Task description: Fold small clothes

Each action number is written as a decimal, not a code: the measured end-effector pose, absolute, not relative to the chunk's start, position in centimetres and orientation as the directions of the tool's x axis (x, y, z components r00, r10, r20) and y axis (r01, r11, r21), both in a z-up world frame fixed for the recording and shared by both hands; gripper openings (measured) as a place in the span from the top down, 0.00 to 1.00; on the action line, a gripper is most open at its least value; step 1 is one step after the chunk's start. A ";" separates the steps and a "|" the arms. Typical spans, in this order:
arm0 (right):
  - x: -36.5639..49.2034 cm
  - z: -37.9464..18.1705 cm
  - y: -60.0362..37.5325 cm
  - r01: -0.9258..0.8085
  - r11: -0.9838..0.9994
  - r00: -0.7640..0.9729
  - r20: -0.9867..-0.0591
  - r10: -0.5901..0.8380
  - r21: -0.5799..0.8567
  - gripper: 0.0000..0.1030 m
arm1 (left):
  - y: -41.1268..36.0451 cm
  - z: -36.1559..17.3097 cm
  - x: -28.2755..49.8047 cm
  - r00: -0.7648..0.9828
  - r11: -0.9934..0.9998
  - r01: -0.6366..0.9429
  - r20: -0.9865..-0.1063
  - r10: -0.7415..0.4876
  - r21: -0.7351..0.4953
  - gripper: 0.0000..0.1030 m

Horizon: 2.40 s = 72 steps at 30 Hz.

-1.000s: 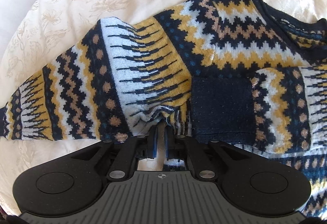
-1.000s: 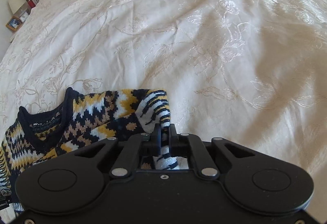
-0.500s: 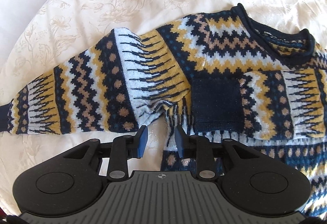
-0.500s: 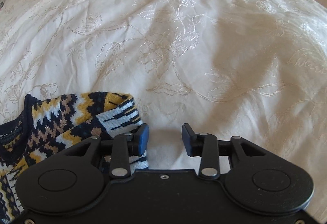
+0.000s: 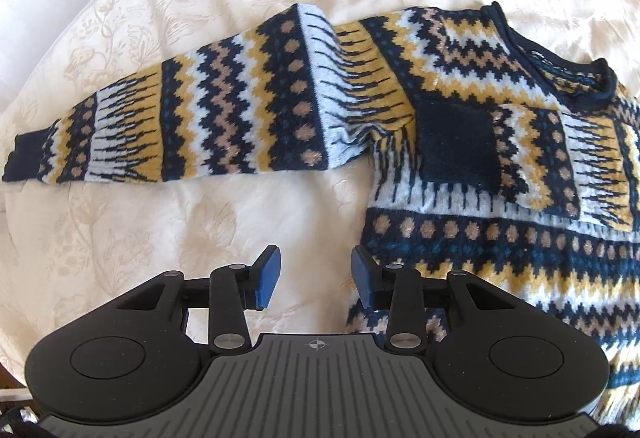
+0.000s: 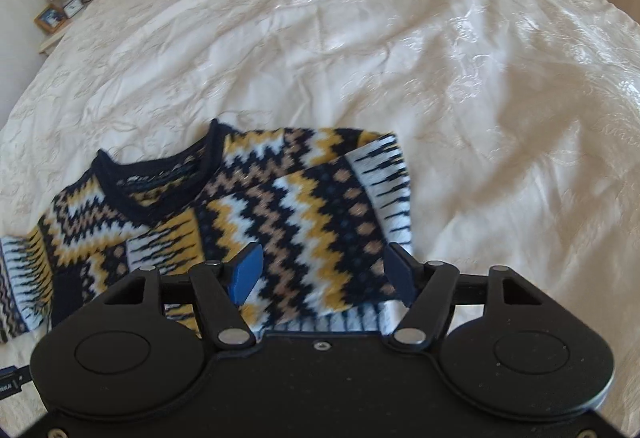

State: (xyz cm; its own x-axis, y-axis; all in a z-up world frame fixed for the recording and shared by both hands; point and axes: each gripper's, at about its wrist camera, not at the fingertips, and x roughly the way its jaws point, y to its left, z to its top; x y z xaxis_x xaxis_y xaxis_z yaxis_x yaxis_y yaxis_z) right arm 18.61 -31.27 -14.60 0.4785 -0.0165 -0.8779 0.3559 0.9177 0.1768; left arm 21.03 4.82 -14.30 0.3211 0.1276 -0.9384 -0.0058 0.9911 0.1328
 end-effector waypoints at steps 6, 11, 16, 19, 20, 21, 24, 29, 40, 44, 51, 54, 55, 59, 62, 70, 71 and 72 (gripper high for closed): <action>17.1 -14.4 -26.0 0.258 0.944 0.479 -0.876 0.060 0.205 0.27 | 9.8 -13.8 19.8 0.357 0.988 -0.103 -0.923 0.141 0.111 0.63; 16.1 -14.3 -23.0 0.212 0.957 0.495 -0.866 0.071 0.200 0.22 | 15.4 -14.0 19.7 0.382 0.980 -0.177 -0.911 0.155 0.093 0.63; 15.5 -13.9 -20.8 0.202 0.967 0.541 -0.841 0.022 0.155 0.13 | 20.1 -14.4 20.0 0.413 0.965 -0.233 -0.887 0.208 0.117 0.63; 15.4 -13.5 -19.6 0.188 0.972 0.570 -0.821 0.008 0.140 0.12 | 21.9 -14.7 20.9 0.397 0.951 -0.244 -0.876 0.275 0.188 0.63; 15.3 -13.3 -19.2 0.187 0.973 0.582 -0.813 0.002 0.136 0.12 | 22.5 -14.7 21.1 0.398 0.945 -0.248 -0.866 0.302 0.215 0.63; 15.2 -13.1 -18.9 0.187 0.974 0.594 -0.804 -0.008 0.129 0.09 | 22.9 -14.8 21.4 0.398 0.938 -0.252 -0.859 0.323 0.236 0.63; 15.1 -12.5 -17.8 0.197 0.973 0.624 -0.781 -0.031 0.119 0.08 | 24.4 -14.9 22.2 0.412 0.936 -0.265 -0.850 0.329 0.233 0.63; 15.4 -12.3 -16.7 0.189 0.969 0.629 -0.777 0.003 0.157 0.08 | 27.6 -14.9 23.0 0.440 0.931 -0.352 -0.861 0.255 0.096 0.62; 16.0 -12.7 -15.2 0.208 0.957 0.593 -0.805 0.039 0.200 0.08 | 31.2 -16.7 25.4 0.453 0.921 -0.390 -0.868 0.202 0.011 0.52; 16.2 -12.9 -15.0 0.226 0.950 0.579 -0.814 0.045 0.214 0.08 | 31.8 -16.2 25.2 0.442 0.901 -0.431 -0.879 0.176 -0.036 0.52; 16.6 -13.3 -14.5 0.213 0.949 0.561 -0.824 0.075 0.231 0.08 | 30.9 -16.2 22.3 0.465 0.926 -0.377 -0.864 0.192 0.003 0.51; 17.2 -13.9 -14.0 0.205 0.950 0.541 -0.836 0.090 0.235 0.08 | 31.1 -16.6 23.0 0.462 0.925 -0.381 -0.866 0.191 0.001 0.48; 17.4 -13.9 -13.9 0.201 0.951 0.539 -0.837 0.092 0.234 0.08 | 31.3 -16.6 23.3 0.463 0.921 -0.389 -0.866 0.188 -0.008 0.47; 18.0 -13.8 -13.6 0.189 0.951 0.541 -0.834 0.106 0.244 0.08 | 32.2 -16.9 24.6 0.481 0.902 -0.427 -0.860 0.171 -0.059 0.41; 18.4 -13.6 -13.5 0.185 0.951 0.547 -0.830 0.112 0.250 0.08 | 32.9 -16.8 25.5 0.493 0.884 -0.456 -0.856 0.154 -0.104 0.40; 18.6 -13.3 -14.5 0.197 0.947 0.549 -0.829 0.108 0.254 0.08 | 33.3 -15.9 23.3 0.521 0.871 -0.447 -0.851 0.068 -0.204 0.40; 18.5 -13.5 -14.6 0.201 0.946 0.545 -0.831 0.109 0.255 0.08 | 33.4 -15.8 23.0 0.527 0.867 -0.447 -0.848 0.055 -0.221 0.40; 18.5 -13.6 -14.7 0.203 0.945 0.541 -0.834 0.110 0.256 0.08 | 33.6 -15.7 22.7 0.534 0.860 -0.450 -0.845 0.043 -0.240 0.40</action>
State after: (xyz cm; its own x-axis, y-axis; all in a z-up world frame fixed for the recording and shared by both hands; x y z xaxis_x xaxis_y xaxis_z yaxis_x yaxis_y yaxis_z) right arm 18.48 -14.65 -13.59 0.5410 0.1097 -0.8338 0.2027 0.9452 0.2559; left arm 22.74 33.58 -15.74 0.5338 0.0434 -0.8445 -0.4504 0.8598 -0.2405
